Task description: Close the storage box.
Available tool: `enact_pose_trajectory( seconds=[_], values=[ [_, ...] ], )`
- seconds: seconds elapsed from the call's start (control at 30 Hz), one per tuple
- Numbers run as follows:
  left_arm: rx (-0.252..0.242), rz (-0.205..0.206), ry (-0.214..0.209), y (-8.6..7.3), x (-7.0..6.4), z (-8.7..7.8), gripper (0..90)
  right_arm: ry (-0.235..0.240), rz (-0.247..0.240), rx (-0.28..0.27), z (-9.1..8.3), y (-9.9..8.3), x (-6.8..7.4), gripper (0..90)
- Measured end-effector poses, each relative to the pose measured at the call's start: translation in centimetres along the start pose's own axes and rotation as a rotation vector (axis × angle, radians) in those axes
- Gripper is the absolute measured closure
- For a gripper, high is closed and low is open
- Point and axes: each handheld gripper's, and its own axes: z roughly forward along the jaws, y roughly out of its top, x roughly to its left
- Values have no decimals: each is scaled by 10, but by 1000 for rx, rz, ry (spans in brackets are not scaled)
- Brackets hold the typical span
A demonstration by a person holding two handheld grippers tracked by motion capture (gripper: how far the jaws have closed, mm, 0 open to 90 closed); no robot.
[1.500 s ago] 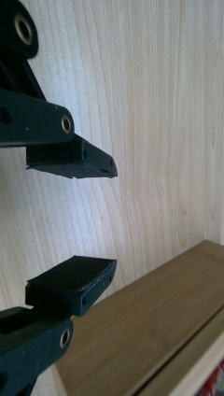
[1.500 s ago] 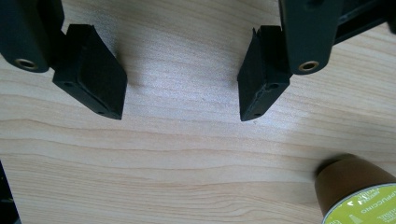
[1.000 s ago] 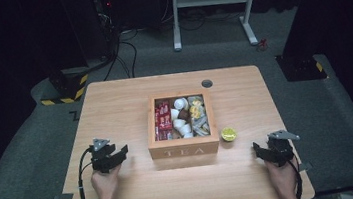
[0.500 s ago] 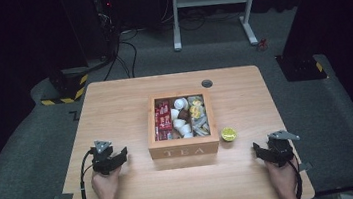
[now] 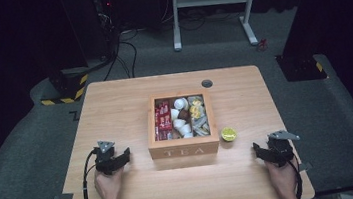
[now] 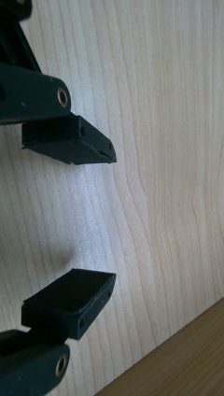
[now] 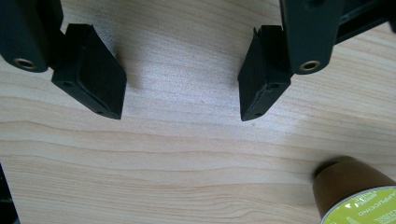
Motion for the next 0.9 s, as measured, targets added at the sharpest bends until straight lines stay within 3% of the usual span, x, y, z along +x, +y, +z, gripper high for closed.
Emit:
enact_pose_trajectory(
  seconds=[0.23,0.33,0.9],
  values=[
    [2,26,8,-1,-2,0,338,0,-1,-1,0,0,0,321],
    [12,62,19,-1,-6,0,310,0,0,0,0,0,0,321],
    [12,57,10,-2,-6,0,299,0,1,0,0,0,0,318]
  ],
)
